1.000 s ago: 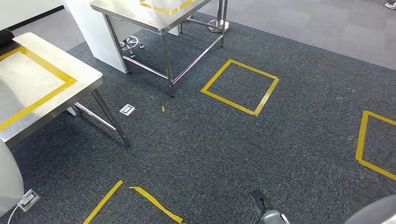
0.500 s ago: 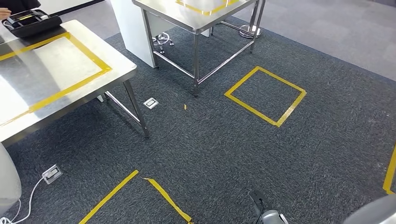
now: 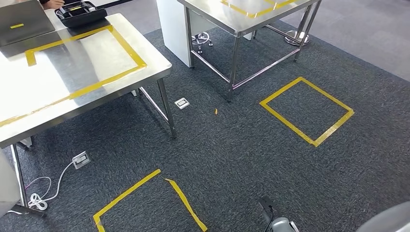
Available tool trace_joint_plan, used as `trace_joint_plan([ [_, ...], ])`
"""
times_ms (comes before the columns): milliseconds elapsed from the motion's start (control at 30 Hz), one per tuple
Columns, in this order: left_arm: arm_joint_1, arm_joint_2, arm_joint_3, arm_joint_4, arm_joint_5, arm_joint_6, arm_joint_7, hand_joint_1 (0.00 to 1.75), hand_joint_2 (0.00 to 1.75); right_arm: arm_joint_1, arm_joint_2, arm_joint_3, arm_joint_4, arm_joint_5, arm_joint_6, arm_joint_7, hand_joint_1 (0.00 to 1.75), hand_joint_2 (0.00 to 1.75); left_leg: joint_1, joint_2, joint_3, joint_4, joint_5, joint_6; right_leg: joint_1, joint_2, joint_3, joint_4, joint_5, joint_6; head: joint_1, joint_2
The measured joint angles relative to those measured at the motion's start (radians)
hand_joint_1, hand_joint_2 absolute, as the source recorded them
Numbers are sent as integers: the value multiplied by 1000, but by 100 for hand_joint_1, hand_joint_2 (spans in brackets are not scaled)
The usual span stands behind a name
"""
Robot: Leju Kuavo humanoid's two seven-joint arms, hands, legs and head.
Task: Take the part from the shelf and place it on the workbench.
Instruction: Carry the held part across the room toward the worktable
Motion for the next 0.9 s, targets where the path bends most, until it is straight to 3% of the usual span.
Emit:
trace_joint_plan([
  [33, -2, 1, 0, 0, 0, 0, 0, 175, 175, -1, 1, 0, 0, 0, 0, 0, 0, 0, -1, 26, -17, 33, -20, -4, -2, -12, 3, -5, 3, -7, -2, 0],
  [100, -3, 0, -1, 1, 0, 0, 0, 175, 175, 1, 1, 0, 0, 0, 0, 0, 0, 0, 0, 80, -74, 156, -83, -11, 2, -35, 4, -7, 2, -15, -5, 0],
  [167, -2, 0, -2, 4, 1, 0, 0, 175, 175, 4, 1, 0, 0, 0, 0, 0, 0, 0, 3, 95, -122, 259, -117, -16, 4, -61, 4, -6, 0, -17, -5, 0],
  [200, -2, 0, -2, 5, 1, 0, 0, 175, 175, 4, 1, 0, 0, 1, 0, 0, 0, 0, 4, 98, -122, 262, -107, -16, 5, -73, 5, -6, -2, -17, -5, 0],
  [267, -2, 0, -2, 7, 4, 0, 0, 175, 175, 3, 1, 0, 0, 1, 0, 0, 0, 0, 4, 112, -70, 167, -49, -12, 6, -94, 9, -5, -6, -15, -5, 0],
  [300, -5, 0, -2, 7, 7, 0, 0, 175, 175, 2, 2, 0, 0, 1, 0, 0, 0, 0, 0, 136, -32, 97, -25, -8, 8, -104, 13, -4, -10, -11, -5, 0],
  [367, -12, -1, -3, 7, 15, 0, 0, 175, 175, 1, 3, 0, 0, 2, 0, 3, 0, 0, -8, 171, 19, 2, -2, 7, 13, -123, 18, -2, -16, -1, -5, 0],
  [400, -15, -1, -3, 8, 20, 0, 1, 175, 175, 0, 3, 0, 0, 2, -1, 5, 0, 0, -12, 175, 25, -12, -5, 14, 16, -133, 20, -2, -18, 4, -4, 0],
  [467, -16, -1, -4, 10, 27, -2, 2, 175, 175, -2, 4, 0, 0, 2, -2, 11, 0, 0, -11, 151, 24, -17, -2, 27, 15, -149, 23, -3, -22, 14, -3, 0],
  [533, -20, -2, -5, 12, 32, -4, 3, 175, 175, -7, 5, 0, 0, 1, -2, 15, 0, 0, -6, 130, 26, -23, 4, 38, 12, -109, 13, 27, -45, 26, -1, 0],
  [600, -26, -6, -5, 15, 35, -6, 4, 175, 175, -7, 5, -1, 0, -1, -4, 16, 0, 0, -2, 110, 26, -26, 7, 46, 9, -45, -38, 134, -99, 34, 2, 0],
  [667, -28, -13, -5, 21, 38, -9, 7, 175, 175, -3, 5, -3, -1, -4, -6, 19, 0, 0, -1, 86, 23, -24, 7, 48, 9, -26, -105, 257, -140, 36, 3, 0],
  [700, -28, -16, -6, 23, 39, -10, 9, 175, 175, -2, 5, -4, -1, -4, -7, 20, 0, 0, -1, 72, 22, -22, 7, 48, 8, -25, -121, 279, -135, 36, 3, 0],
  [733, -28, -18, -6, 25, 39, -12, 10, 175, 175, -1, 5, -6, -1, -5, -7, 20, 0, 0, 0, 60, 21, -19, 6, 46, 7, -24, -117, 260, -109, 36, 3, 0],
  [800, -27, -20, -6, 26, 40, -14, 12, 175, 175, -2, 5, -8, -1, -7, -8, 20, 0, 0, 3, 41, 21, -12, 3, 40, 3, -16, -67, 137, -38, 37, 3, 0],
  [833, -27, -20, -6, 26, 41, -15, 12, 175, 175, -4, 5, -8, -1, -11, -9, 20, 0, 0, 2, 34, 18, -6, 0, 34, 2, -9, -42, 77, -15, 37, 3, 0],
  [900, -25, -21, -5, 24, 41, -17, 14, 175, 175, -8, 7, -14, -1, -23, -8, 25, 0, 0, -1, 23, 12, 1, -3, 31, -1, 2, -21, 20, -4, 32, 3, 0],
])
